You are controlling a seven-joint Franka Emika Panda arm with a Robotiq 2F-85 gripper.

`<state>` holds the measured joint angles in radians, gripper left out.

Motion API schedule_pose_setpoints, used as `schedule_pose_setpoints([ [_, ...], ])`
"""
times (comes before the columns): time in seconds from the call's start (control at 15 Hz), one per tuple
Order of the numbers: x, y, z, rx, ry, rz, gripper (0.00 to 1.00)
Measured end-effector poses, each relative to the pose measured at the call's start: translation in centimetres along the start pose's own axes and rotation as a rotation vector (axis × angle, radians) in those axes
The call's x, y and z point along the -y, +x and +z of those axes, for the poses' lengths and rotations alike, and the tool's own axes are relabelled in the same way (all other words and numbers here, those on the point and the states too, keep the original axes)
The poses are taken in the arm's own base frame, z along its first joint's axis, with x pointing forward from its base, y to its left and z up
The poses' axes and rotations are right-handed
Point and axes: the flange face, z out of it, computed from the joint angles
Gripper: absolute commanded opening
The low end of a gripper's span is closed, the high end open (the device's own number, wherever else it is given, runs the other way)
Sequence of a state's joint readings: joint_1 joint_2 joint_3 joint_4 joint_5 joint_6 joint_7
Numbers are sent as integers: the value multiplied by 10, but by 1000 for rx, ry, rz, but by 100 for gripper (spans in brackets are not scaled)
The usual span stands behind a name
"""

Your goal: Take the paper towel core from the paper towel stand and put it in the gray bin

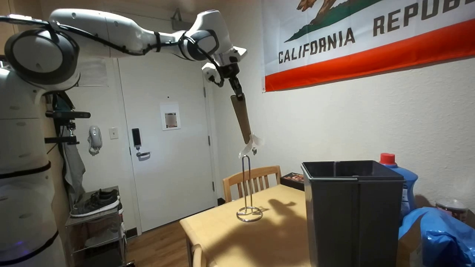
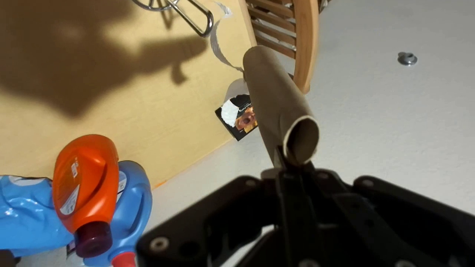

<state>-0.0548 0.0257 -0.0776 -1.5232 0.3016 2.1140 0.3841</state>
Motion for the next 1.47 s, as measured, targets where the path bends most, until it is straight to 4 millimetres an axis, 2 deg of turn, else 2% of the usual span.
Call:
schedule_pose_setpoints([
  [0.13,-7,3,-3,-36,13,41,1],
  [0.6,-61,34,-52,-126,35,162,1],
  [1.27,-82,45,-61,-163,29,228,1],
  [1.47,-99,48,-58,-160,22,271,1],
])
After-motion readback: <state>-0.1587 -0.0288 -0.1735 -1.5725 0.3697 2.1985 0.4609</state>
